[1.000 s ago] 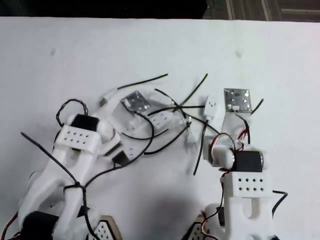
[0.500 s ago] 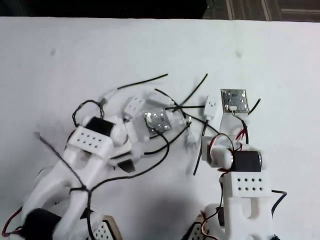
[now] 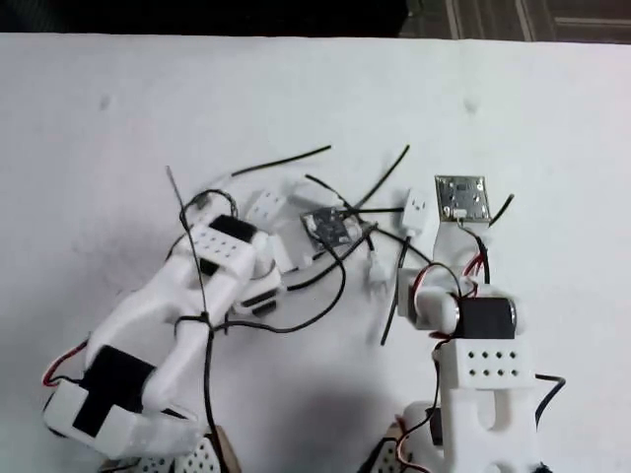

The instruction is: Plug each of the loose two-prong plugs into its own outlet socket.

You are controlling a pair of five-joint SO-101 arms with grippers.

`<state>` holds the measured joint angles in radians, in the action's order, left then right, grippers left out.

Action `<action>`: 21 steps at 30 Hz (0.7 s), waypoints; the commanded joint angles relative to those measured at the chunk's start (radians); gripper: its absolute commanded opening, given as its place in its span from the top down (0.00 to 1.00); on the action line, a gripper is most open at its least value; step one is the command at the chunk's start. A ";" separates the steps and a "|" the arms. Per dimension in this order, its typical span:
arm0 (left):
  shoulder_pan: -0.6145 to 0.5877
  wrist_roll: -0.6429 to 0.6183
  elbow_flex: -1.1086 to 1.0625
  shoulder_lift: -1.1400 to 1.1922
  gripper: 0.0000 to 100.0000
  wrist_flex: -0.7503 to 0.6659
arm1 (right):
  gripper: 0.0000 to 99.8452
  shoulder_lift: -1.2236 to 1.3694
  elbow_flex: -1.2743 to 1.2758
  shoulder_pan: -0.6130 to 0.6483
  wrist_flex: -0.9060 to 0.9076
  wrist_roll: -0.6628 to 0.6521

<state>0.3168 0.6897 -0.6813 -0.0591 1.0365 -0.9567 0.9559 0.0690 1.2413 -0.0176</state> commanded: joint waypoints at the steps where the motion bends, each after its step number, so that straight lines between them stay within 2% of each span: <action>1: 0.005 -0.216 0.054 0.002 0.97 -0.006 | 0.98 -0.005 -0.006 -0.022 -0.008 -0.015; 7: 0.018 -0.480 0.135 0.005 0.98 0.012 | 0.98 -0.005 -0.006 -0.035 -0.008 -0.040; 11: 0.067 -0.621 0.143 0.004 0.98 0.012 | 0.98 -0.005 -0.006 -0.035 -0.008 -0.041; 16: 0.122 -0.694 0.143 0.004 0.98 0.014 | 0.98 -0.005 -0.006 -0.035 -0.008 -0.041; 19: 0.131 -0.674 0.141 0.007 0.97 0.021 | 0.98 -0.005 -0.006 -0.036 -0.008 -0.044; 21: 0.131 -0.663 0.141 0.008 0.92 0.052 | 0.98 -0.005 -0.006 -0.036 -0.008 -0.044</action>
<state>0.4381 0.0176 -0.5846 -0.0468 1.0549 -0.9567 0.9559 0.0476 1.2413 -0.0499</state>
